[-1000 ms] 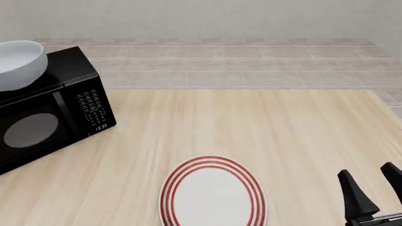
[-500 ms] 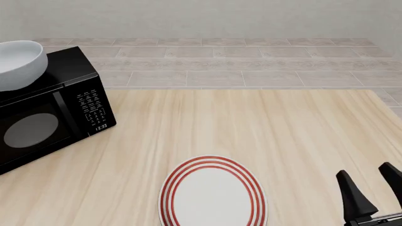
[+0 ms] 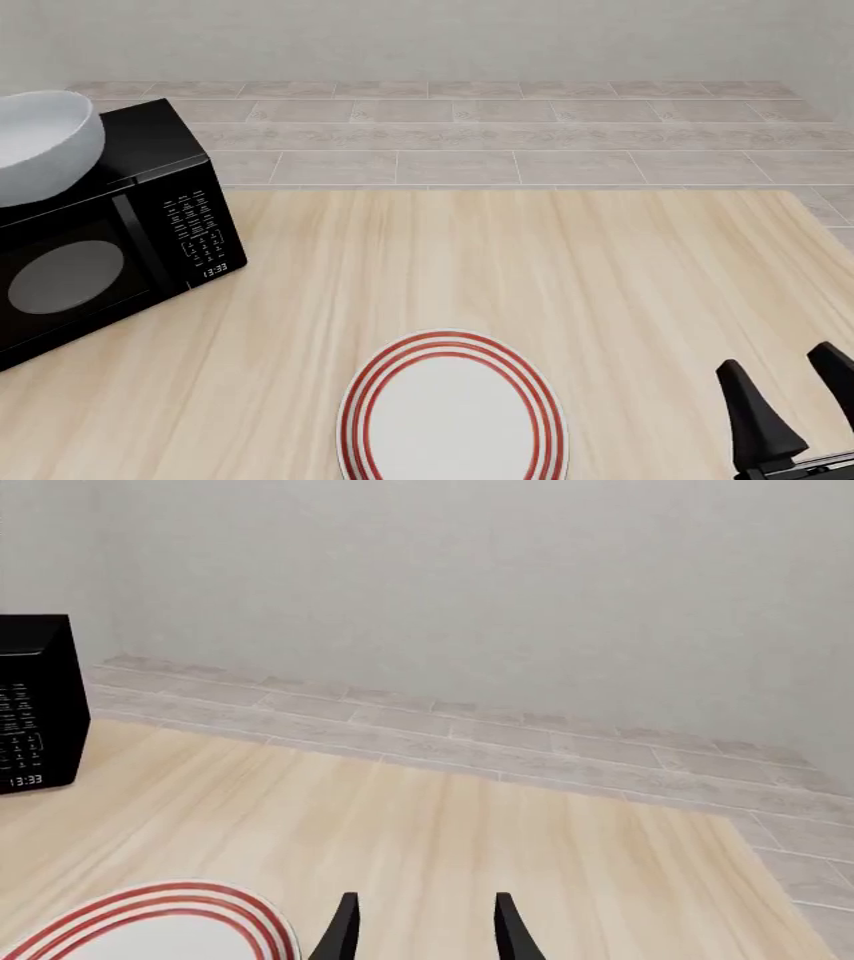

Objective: Pick up the white bowl and put it on the plate.

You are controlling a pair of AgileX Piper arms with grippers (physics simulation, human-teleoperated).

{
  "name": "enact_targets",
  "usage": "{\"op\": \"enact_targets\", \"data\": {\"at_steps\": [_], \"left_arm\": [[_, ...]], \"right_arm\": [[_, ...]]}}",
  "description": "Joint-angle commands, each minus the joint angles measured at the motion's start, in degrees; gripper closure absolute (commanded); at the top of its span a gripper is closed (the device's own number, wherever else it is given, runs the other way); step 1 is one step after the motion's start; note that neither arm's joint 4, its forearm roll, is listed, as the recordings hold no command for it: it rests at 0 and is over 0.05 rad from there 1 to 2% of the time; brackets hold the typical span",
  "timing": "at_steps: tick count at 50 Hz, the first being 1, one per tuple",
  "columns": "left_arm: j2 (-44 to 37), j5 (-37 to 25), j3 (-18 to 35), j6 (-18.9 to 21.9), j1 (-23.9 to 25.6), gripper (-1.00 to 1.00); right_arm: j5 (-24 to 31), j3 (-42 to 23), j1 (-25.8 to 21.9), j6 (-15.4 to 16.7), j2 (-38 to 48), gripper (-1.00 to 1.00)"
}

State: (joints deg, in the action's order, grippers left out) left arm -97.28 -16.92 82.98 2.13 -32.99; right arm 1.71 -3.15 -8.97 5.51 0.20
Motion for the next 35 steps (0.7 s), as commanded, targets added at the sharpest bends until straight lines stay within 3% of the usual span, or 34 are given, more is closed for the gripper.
{"op": "enact_targets", "data": {"at_steps": [1,12,22,35], "left_arm": [[-0.3,0.4,-0.6,0.2,-1.4,1.00],[1.0,0.1,-0.3,-1.4,-1.1,1.00],[3.8,-2.2,0.7,-5.7,2.6,1.00],[9.2,-4.6,0.5,-8.1,6.3,1.00]], "right_arm": [[0.2,-0.3,-0.1,0.1,-0.1,-1.00],[-0.1,0.1,0.1,0.0,-0.1,-1.00],[-0.3,0.5,0.2,0.0,0.0,-1.00],[0.0,0.2,0.2,0.0,0.0,-1.00]]}}
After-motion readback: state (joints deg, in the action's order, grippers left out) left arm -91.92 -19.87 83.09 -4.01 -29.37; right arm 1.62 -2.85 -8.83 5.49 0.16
